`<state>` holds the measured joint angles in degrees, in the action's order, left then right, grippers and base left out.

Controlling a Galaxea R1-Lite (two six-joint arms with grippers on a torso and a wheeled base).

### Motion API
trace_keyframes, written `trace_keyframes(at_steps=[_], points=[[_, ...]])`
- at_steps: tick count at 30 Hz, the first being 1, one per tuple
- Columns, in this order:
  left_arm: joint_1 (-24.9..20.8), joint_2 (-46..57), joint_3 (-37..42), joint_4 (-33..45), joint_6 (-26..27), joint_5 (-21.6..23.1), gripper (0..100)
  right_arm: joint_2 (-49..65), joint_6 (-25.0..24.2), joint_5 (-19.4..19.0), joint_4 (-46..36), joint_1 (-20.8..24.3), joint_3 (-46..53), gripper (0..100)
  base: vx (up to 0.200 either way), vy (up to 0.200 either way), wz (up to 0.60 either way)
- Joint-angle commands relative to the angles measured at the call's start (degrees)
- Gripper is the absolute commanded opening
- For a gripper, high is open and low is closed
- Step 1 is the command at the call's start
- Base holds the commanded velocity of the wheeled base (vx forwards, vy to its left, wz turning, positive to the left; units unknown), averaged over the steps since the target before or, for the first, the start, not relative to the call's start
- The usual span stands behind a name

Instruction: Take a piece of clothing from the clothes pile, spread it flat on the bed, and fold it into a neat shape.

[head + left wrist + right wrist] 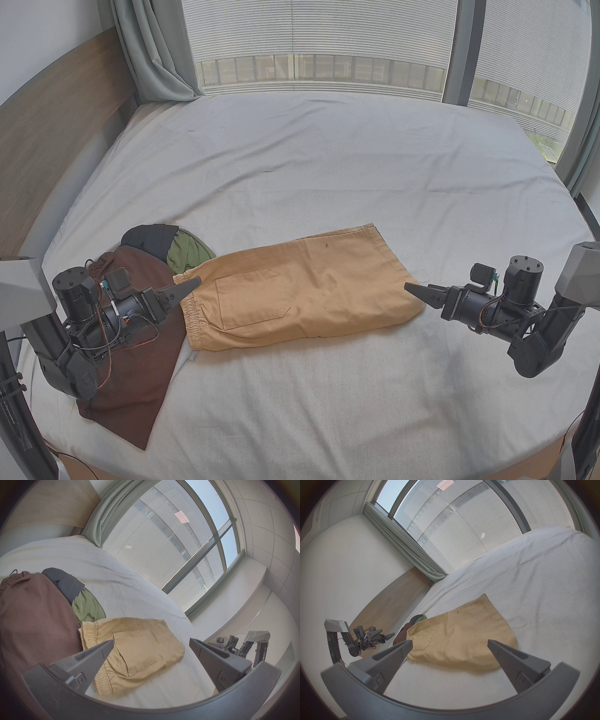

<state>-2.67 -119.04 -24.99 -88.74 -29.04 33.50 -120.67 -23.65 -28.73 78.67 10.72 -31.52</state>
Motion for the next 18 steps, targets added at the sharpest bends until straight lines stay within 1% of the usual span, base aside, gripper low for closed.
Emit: trace_keyframes(at_steps=[1, 6, 11, 16, 18], points=[[-0.5, 0.7, 0.9, 0.0, 1.0, -0.2, 100, -2.0, 0.0, 0.2, 0.1, 0.7, 0.3, 100, 0.0, 0.0, 0.0], [-0.8, 0.6, 1.2, 0.0, 2.4, -0.3, 100, -2.2, 0.0, 0.2, 0.0, 0.9, 0.1, 100, 0.0, 0.0, 0.0], [-0.8, 0.2, 1.4, 0.0, 3.9, -0.3, 100, -5.6, -0.1, 0.6, 0.0, 1.4, -0.1, 100, 0.0, 0.0, 0.0], [-0.8, 0.2, 1.7, 0.0, 4.0, -0.3, 100, -8.1, -0.3, 3.3, 0.0, 2.9, -0.5, 100, 0.0, 0.0, 0.0], [-0.8, 0.2, 1.7, 0.0, 4.0, -0.3, 100, -8.9, -0.8, 3.7, 0.1, 3.2, -0.6, 100, 0.0, 0.0, 0.0]])
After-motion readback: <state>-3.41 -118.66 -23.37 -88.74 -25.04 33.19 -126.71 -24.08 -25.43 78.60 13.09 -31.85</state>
